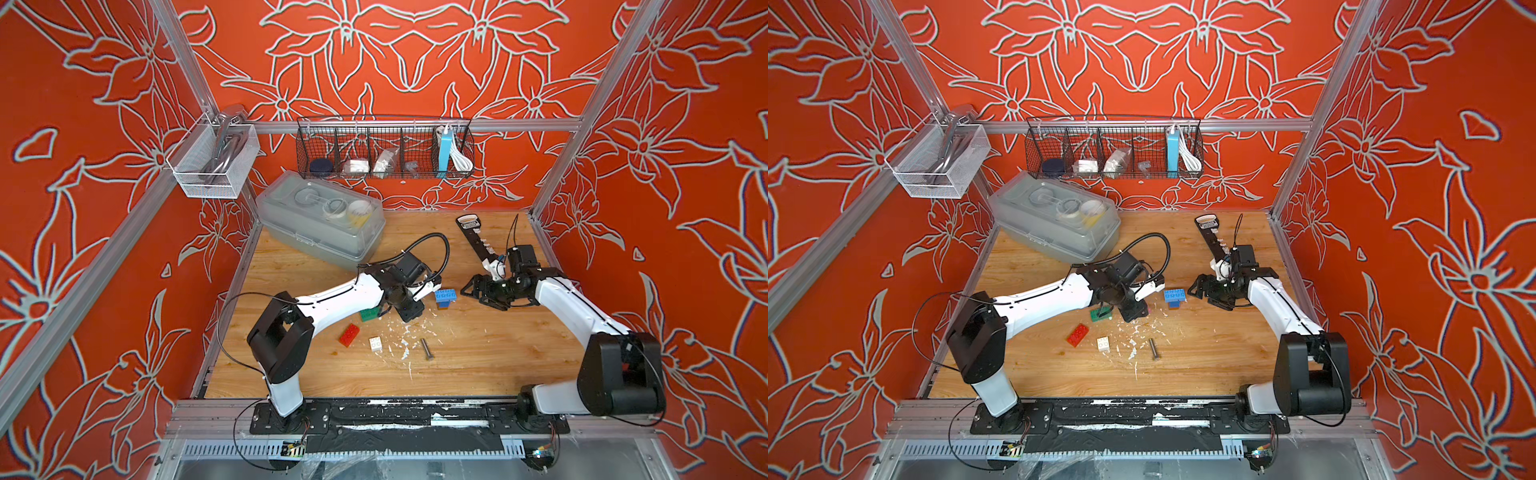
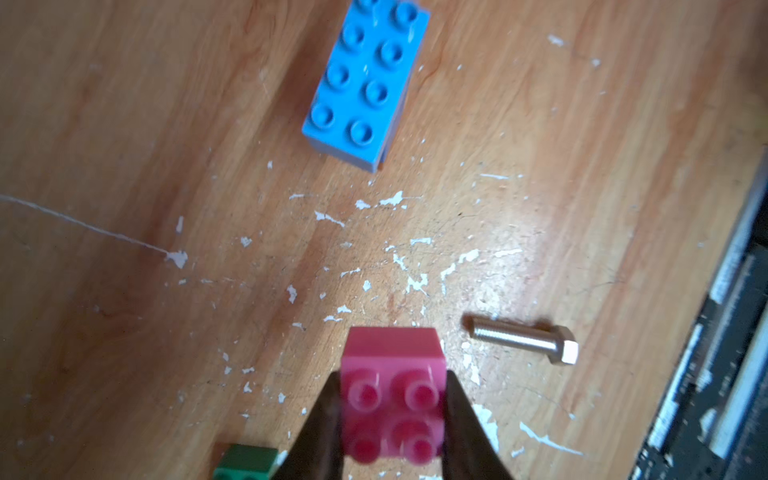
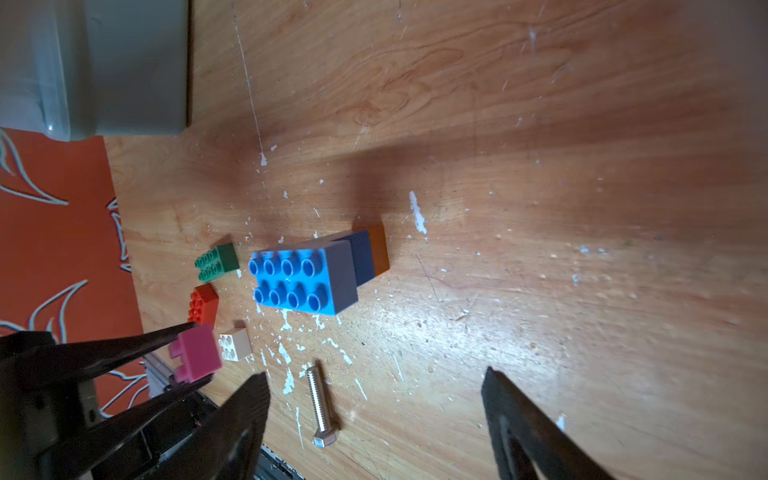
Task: Assemble a spoon with lego
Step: Pick up the lego brick from the center of the board, then assemble the lego brick with the lego brick.
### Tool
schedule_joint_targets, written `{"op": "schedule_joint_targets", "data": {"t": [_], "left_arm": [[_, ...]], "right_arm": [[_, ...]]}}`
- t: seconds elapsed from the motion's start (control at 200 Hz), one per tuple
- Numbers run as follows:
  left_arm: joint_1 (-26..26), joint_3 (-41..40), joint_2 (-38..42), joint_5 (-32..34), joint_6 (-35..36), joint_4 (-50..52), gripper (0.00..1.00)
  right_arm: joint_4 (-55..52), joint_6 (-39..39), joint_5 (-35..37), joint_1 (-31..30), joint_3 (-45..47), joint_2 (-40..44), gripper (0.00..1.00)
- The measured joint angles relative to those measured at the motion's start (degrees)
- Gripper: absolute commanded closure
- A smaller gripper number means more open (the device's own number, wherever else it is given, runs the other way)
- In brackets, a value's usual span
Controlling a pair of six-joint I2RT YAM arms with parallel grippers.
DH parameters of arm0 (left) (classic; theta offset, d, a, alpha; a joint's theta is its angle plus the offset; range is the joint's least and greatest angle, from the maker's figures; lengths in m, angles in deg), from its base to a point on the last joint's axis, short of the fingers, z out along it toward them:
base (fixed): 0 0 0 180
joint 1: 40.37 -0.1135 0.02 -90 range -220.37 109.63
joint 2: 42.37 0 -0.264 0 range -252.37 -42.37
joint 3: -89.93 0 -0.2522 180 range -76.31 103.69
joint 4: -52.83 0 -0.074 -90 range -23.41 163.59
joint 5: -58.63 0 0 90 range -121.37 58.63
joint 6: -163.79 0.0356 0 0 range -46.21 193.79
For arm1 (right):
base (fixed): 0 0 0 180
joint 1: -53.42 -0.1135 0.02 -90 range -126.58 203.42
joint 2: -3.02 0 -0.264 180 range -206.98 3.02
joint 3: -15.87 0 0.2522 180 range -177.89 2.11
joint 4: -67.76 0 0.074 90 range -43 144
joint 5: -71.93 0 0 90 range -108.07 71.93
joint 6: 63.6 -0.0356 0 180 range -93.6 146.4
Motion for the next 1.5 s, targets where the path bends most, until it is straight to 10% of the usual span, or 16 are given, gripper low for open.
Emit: {"op": "schedule_joint_targets", "data": {"t": [0.515,1.496], "left_arm": [[-1.53,33.00,-16.76,-9.84,18.88,25.57,1.00],[0.39,37.90,-23.30,-0.37,20.87,21.14,1.00]], "right_arm": [[18.01,-4.50,-11.39,0.31,11.10,-2.54,0.17],[42.66,-14.34,-23.26,0.33,14.16,-12.85,0.33]]}}
